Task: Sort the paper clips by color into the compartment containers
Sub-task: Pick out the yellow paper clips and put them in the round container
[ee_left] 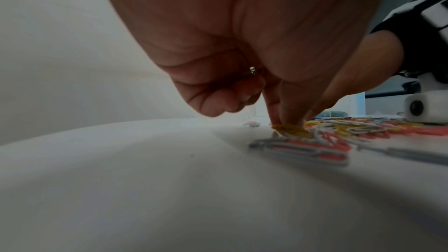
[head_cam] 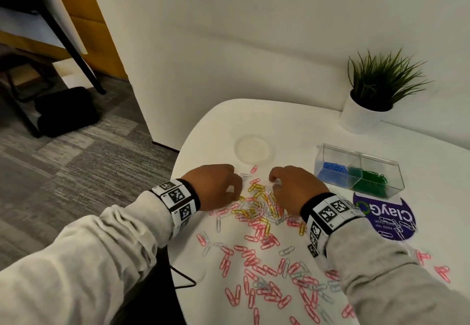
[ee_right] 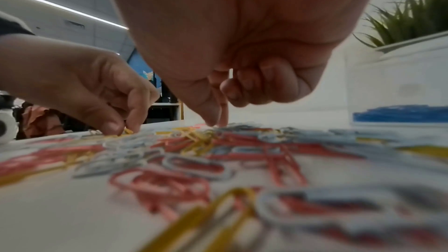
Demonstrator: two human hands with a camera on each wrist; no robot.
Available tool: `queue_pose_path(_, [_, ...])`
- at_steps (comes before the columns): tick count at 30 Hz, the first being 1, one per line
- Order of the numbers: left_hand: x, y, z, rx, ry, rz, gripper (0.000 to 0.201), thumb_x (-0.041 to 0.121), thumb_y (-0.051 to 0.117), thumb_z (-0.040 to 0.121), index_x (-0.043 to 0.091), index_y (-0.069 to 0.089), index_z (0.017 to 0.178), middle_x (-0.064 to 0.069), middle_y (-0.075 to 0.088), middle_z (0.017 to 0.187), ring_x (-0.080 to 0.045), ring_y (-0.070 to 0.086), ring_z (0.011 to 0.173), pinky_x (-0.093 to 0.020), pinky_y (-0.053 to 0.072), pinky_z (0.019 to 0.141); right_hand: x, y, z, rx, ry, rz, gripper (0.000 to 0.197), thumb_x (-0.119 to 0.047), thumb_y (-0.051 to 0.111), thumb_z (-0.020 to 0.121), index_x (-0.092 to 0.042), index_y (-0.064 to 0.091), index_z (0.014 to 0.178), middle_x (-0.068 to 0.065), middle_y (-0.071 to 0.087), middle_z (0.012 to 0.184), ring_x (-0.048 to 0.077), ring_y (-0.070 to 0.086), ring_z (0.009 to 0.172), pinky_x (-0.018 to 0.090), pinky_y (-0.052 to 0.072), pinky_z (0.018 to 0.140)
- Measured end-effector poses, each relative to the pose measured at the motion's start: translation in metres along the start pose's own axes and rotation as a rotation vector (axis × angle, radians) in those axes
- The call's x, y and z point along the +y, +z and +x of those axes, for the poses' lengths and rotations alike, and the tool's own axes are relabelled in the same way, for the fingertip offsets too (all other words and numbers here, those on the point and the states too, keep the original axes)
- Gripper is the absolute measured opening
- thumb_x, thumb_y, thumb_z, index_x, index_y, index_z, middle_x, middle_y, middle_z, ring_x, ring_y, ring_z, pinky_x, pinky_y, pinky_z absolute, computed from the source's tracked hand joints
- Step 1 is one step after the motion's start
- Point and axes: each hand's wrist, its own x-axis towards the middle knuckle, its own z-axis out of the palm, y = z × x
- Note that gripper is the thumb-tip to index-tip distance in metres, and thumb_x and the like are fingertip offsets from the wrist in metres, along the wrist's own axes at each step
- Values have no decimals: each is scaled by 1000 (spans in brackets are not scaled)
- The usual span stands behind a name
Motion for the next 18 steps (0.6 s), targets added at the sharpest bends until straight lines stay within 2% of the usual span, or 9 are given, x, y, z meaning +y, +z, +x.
queue_pose_path(3, [0, 6, 1, 41, 18, 23, 12, 36, 51, 94, 31, 62, 94, 11, 50, 90, -14, 55, 77, -30, 48, 69, -3, 1, 3, 86, -49, 3, 21, -31, 47, 99, -27, 59, 117, -2, 57, 111, 17, 56, 99, 27, 38, 78])
queue_pose_path(6, [-1, 7, 1, 105, 10, 16, 13, 32, 47, 94, 24, 57, 92, 7, 52, 87, -16, 53, 75, -32, 48, 69, -11, 1, 7, 55, -114, 2, 19, -35, 53, 98, -28, 63, 112, -4, 58, 108, 17, 56, 100, 27, 41, 81])
queue_pose_path(9, [-2, 4, 2, 144, -34, -65, 14, 32, 47, 93, 25, 48, 82, 9, 51, 77, -12, 48, 66, -32, 45, 63, -14, 0, 12, 36, -112, 1, 17, -30, 54, 97, -25, 65, 109, -3, 61, 109, 17, 57, 99, 28, 45, 83])
queue_pose_path(11, [-2, 3, 1, 140, -74, -91, 19, 31, 45, 93, 24, 41, 77, 6, 50, 71, -13, 44, 61, -35, 41, 59, -17, 0, 15, 9, -97, -8, 17, -26, 52, 96, -21, 64, 106, -2, 62, 108, 17, 58, 95, 27, 45, 79])
queue_pose_path(14, [1, 0, 0, 115, -108, -90, 22, 31, 42, 94, 18, 41, 77, 0, 52, 67, -17, 43, 59, -37, 39, 57, -18, -4, 12, -12, -47, 59, 11, -26, 53, 92, -19, 60, 97, -2, 61, 98, 17, 57, 88, 28, 47, 74])
queue_pose_path(18, [0, -3, 1, 104, -121, -78, 31, 33, 38, 97, 13, 45, 73, -3, 54, 65, -18, 46, 58, -35, 38, 56, -11, -29, -23, 155, 11, 332, 4, -23, 60, 87, -22, 57, 84, -10, 51, 73, 7, 47, 65, 24, 36, 58])
